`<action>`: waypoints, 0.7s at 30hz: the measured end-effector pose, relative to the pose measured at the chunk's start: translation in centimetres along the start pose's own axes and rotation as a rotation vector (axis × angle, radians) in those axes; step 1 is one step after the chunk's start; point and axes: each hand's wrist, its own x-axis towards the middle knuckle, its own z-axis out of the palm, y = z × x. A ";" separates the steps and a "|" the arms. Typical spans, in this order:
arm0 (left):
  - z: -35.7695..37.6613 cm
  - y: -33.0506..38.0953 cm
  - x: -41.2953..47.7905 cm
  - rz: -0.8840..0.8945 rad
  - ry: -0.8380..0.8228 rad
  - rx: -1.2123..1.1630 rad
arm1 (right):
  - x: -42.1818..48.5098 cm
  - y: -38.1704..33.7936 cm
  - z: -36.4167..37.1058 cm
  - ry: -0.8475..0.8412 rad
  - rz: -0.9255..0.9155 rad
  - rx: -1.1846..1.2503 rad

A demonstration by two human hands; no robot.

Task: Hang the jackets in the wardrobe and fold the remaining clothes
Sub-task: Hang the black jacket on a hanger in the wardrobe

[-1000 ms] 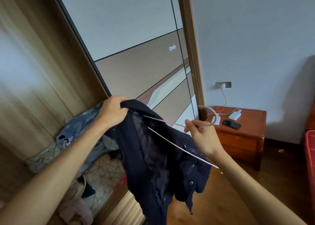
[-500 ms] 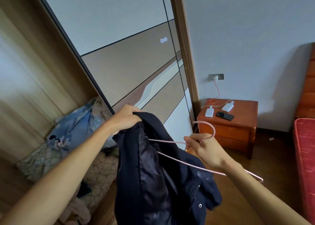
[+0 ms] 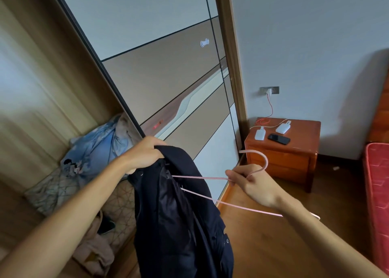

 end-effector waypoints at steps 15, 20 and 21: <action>1.4 2.9 -4.5 0.059 0.061 -0.190 | 5.4 -5.5 9.9 0.146 0.038 0.228; 0.6 2.0 -5.5 0.021 -0.056 0.108 | 5.5 -4.4 7.5 0.338 0.088 0.469; 0.8 1.9 -5.2 0.043 -0.033 0.239 | 5.4 -4.5 7.0 0.339 0.071 0.477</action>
